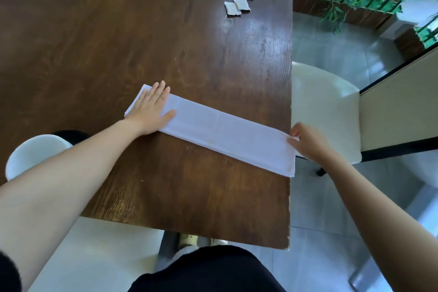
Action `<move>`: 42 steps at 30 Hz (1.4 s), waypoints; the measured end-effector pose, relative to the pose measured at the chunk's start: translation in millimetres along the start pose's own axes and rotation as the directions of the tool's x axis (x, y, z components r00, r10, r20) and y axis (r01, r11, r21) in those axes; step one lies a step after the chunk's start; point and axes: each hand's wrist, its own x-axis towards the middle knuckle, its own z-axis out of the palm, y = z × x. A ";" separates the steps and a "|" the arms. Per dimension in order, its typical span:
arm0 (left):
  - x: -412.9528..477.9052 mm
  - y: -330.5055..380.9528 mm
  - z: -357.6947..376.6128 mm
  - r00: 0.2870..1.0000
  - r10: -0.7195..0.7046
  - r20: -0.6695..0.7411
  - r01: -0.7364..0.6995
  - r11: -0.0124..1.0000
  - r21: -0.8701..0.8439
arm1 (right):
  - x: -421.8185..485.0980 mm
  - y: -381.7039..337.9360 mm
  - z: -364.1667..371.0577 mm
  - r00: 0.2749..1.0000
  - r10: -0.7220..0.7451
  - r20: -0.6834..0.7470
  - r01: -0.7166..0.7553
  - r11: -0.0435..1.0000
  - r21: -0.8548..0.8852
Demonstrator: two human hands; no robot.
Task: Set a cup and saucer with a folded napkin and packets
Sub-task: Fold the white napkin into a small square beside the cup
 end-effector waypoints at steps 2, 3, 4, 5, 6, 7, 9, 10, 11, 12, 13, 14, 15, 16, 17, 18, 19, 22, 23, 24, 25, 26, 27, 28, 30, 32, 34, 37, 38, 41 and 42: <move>15.0 11.0 -10.4 1.000 0.022 0.003 -0.022 0.999 0.043 | -12.4 5.5 4.6 0.997 0.047 0.058 -0.052 0.996 0.077; 21.0 22.2 -13.9 1.000 0.018 -0.024 -0.016 0.998 0.068 | -19.4 7.6 8.2 0.996 0.061 0.069 -0.069 0.992 0.110; 23.6 37.5 -15.9 0.998 -0.003 -0.065 0.008 0.997 0.083 | -27.0 8.8 11.8 0.995 0.072 0.074 -0.082 0.987 0.140; 22.1 56.3 -14.9 0.994 -0.033 -0.105 0.041 0.996 0.077 | -35.2 8.7 15.7 0.994 0.079 0.077 -0.091 0.982 0.166; 16.8 76.7 -9.5 0.990 -0.060 -0.128 0.067 0.996 0.051 | -44.1 7.6 19.5 0.994 0.079 0.078 -0.092 0.978 0.188; 8.7 95.8 -0.7 0.988 -0.074 -0.133 0.077 0.997 0.018 | -53.0 5.7 22.8 0.995 0.068 0.077 -0.083 0.975 0.206; -9.6 122.1 19.5 0.993 -0.064 -0.102 0.062 0.998 -0.015 | -70.7 -0.7 27.6 0.997 0.017 0.080 -0.034 0.975 0.222; -16.3 126.7 27.5 0.994 -0.051 -0.093 0.051 0.999 -0.005 | -79.3 -5.3 28.8 0.996 -0.019 0.087 -0.001 0.974 0.227; -19.0 126.4 32.8 0.995 -0.036 -0.098 0.037 0.999 0.013 | -87.7 -10.8 29.2 0.994 -0.057 0.097 0.033 0.972 0.233; -18.8 123.1 34.9 0.994 -0.013 -0.108 0.016 0.999 0.031 | -95.3 -17.4 28.5 0.989 -0.093 0.111 0.064 0.969 0.240; -16.5 118.7 34.8 0.993 0.021 -0.112 -0.016 0.999 0.047 | -102.4 -24.8 27.3 0.983 -0.124 0.133 0.089 0.966 0.244; -14.1 114.0 34.0 0.993 0.062 -0.105 -0.056 0.997 0.060 | -108.9 -32.7 25.4 0.974 -0.154 0.166 0.111 0.964 0.242; -12.2 109.4 32.7 0.990 0.105 -0.091 -0.099 0.992 0.073 | -114.9 -41.2 23.3 0.961 -0.185 0.205 0.134 0.962 0.239; -11.1 104.8 30.8 0.987 0.144 -0.069 -0.138 0.987 0.082 | -120.5 -49.7 21.1 0.945 -0.215 0.245 0.153 0.956 0.248; -11.4 100.0 27.7 0.983 0.179 -0.047 -0.174 0.981 0.085 | -125.5 -58.5 18.7 0.927 -0.243 0.285 0.164 0.947 0.277; -13.5 95.5 24.0 0.977 0.210 -0.028 -0.208 0.975 0.075 | -130.2 -67.1 15.9 0.908 -0.268 0.323 0.163 0.934 0.318; -18.2 91.4 19.8 0.970 0.242 -0.015 -0.241 0.969 0.047 | -134.4 -75.4 13.2 0.889 -0.289 0.356 0.154 0.920 0.361; -52.1 83.6 9.3 0.940 0.342 0.006 -0.335 0.922 -0.195 | -143.8 -97.4 6.4 0.843 -0.359 0.400 0.149 0.871 0.468; -70.1 82.2 8.1 0.933 0.359 0.003 -0.340 0.886 -0.316 | -145.9 -103.7 5.2 0.839 -0.387 0.381 0.169 0.853 0.494; -90.7 82.0 6.7 0.932 0.362 0.003 -0.323 0.834 -0.447 | -147.3 -109.4 4.4 0.845 -0.408 0.346 0.194 0.837 0.512; -112.0 82.7 4.7 0.930 0.367 0.015 -0.290 0.758 -0.585 | -148.2 -114.9 4.1 0.858 -0.417 0.299 0.219 0.824 0.522; -132.8 83.8 2.0 0.922 0.385 0.034 -0.249 0.659 -0.710 | -148.3 -120.2 3.8 0.875 -0.416 0.246 0.241 0.816 0.525; -151.4 85.9 -1.7 0.912 0.408 0.048 -0.209 0.562 -0.800 | -147.1 -125.3 4.0 0.891 -0.412 0.190 0.264 0.811 0.523; -166.3 88.6 -5.6 0.906 0.419 0.056 -0.176 0.493 -0.852 | -144.7 -130.5 4.8 0.905 -0.405 0.129 0.289 0.808 0.513; -182.7 93.1 -12.0 0.918 0.393 0.058 -0.123 0.420 -0.899 | -137.6 -141.0 7.5 0.927 -0.374 -0.010 0.332 0.810 0.483; -186.5 97.1 -17.3 0.940 0.338 0.043 -0.082 0.346 -0.935 | -127.6 -150.0 8.8 0.937 -0.322 -0.133 0.346 0.818 0.459; -183.8 100.4 -20.9 0.970 0.243 -0.008 -0.083 0.298 -0.951 | -116.5 -157.7 7.7 0.938 -0.291 -0.190 0.347 0.820 0.456; -173.2 99.1 -30.6 0.993 -0.004 -0.118 -0.106 0.403 -0.909 | -100.2 -170.4 0.1 0.935 -0.297 -0.193 0.354 0.803 0.479; -168.6 97.4 -35.8 0.986 -0.072 -0.151 -0.105 0.438 -0.893 | -94.1 -174.8 -3.9 0.935 -0.301 -0.187 0.355 0.798 0.486; -152.3 89.4 -56.4 0.956 -0.212 -0.201 -0.080 0.473 -0.877 | -73.8 -185.6 -19.4 0.933 -0.331 -0.142 0.354 0.768 0.534; -146.5 86.8 -64.9 0.947 -0.248 -0.205 -0.066 0.475 -0.878 | -66.1 -188.5 -25.1 0.930 -0.342 -0.133 0.357 0.759 0.544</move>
